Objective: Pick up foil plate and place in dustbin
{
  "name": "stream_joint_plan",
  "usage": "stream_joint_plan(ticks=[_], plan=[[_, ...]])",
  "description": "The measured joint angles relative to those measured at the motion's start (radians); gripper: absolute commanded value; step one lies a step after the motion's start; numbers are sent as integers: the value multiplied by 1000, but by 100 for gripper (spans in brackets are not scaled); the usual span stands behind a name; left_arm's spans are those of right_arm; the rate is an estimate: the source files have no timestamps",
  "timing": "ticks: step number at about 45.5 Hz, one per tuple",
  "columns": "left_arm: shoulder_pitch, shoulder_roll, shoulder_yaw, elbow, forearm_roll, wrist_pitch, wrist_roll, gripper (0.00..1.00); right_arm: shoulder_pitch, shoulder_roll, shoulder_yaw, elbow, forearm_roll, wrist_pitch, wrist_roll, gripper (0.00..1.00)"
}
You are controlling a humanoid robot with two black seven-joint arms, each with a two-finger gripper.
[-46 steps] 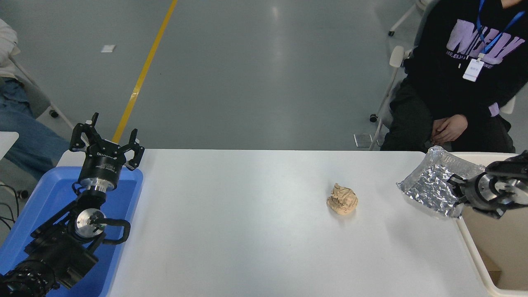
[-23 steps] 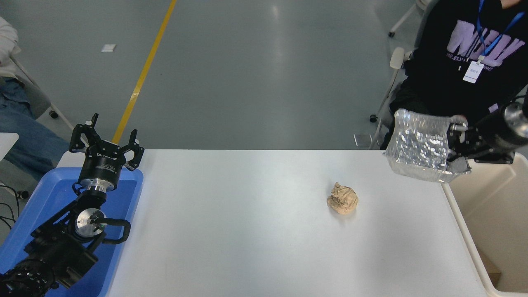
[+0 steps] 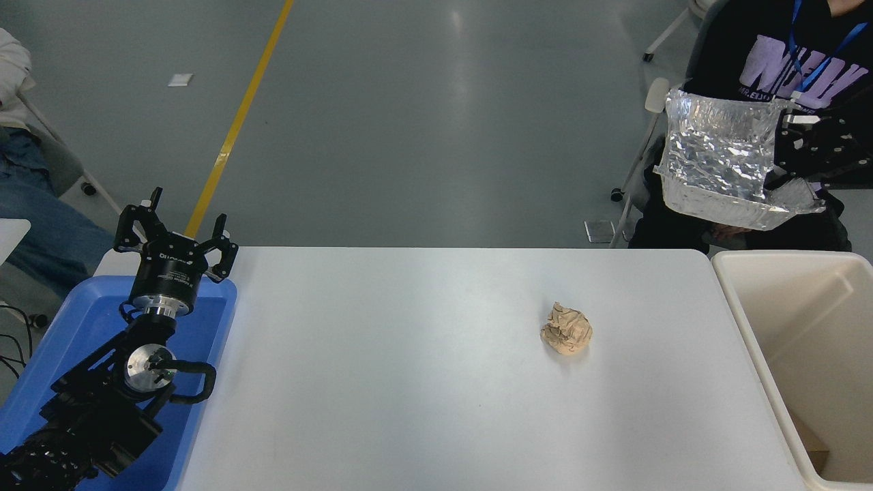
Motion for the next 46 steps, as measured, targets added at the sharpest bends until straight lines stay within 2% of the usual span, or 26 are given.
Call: stream_joint_plan(ticks=[6, 19, 26, 36, 46], plan=[[0, 0, 0, 0, 0, 0, 0, 99, 3, -33, -25, -16, -1, 3, 0, 0], [-1, 0, 0, 0, 0, 0, 0, 99, -113, -188, -74, -106, 10, -24, 1, 0], [-1, 0, 0, 1, 0, 0, 0, 99, -270, -226, -63, -139, 18, -160, 3, 0], [0, 0, 0, 1, 0, 0, 0, 99, -588, -244, 90, -190, 39, -443, 7, 0], [0, 0, 0, 1, 0, 0, -1, 99, -945, -159, 314, -378, 46, -615, 8, 0]])
